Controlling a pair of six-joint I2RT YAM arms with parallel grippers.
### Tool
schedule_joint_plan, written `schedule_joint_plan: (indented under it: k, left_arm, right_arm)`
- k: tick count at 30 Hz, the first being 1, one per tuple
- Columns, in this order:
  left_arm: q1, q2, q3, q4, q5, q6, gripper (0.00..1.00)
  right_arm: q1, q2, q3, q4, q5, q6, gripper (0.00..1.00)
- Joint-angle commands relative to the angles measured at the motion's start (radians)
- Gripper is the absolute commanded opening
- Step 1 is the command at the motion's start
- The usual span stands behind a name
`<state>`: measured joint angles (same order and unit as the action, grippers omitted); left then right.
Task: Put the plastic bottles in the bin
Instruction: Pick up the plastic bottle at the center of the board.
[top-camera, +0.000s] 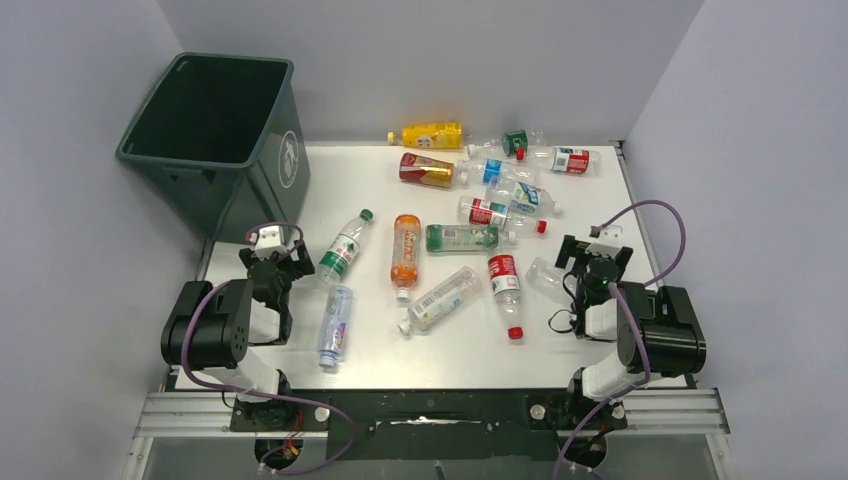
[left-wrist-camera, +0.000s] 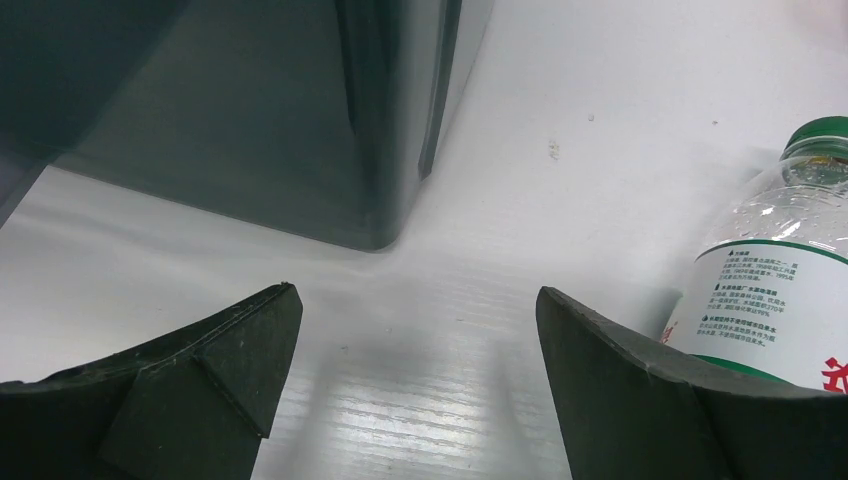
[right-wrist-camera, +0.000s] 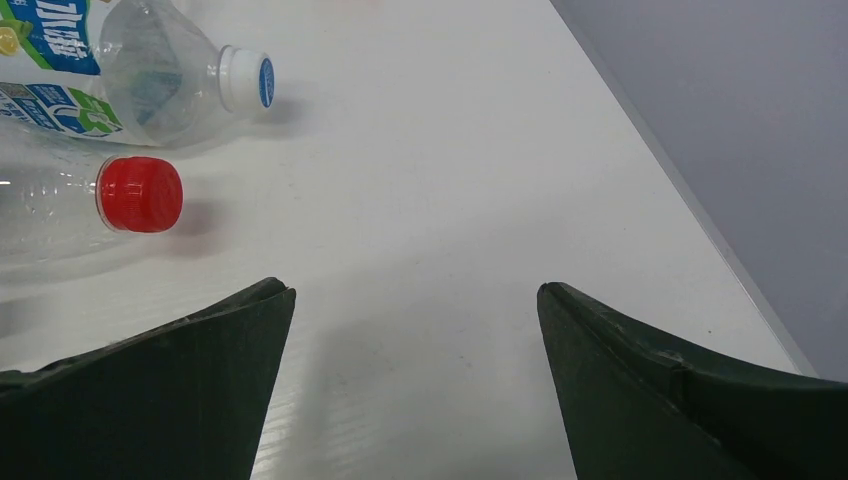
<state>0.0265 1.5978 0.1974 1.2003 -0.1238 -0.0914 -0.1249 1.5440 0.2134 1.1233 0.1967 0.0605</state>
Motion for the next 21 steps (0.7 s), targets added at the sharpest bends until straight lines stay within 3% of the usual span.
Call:
schedule_joint_plan:
  k: [1,14,21]
  left_arm:
    - [-0.004,0.002,0.034,0.045,-0.008,0.012,0.89]
    - [-0.008,0.002,0.036,0.041,-0.013,0.015,0.89]
    - [-0.042,-0.008,0.027,0.051,-0.091,0.029,0.89]
  right_arm:
    - [-0.004,-0.011,0.027,0.052,-0.008,0.005,0.98]
    - [-0.005,-0.013,0.025,0.055,-0.008,0.005,0.98]
    - [0.028,-0.027,-0.059,0.2,-0.058,-0.068,0.98]
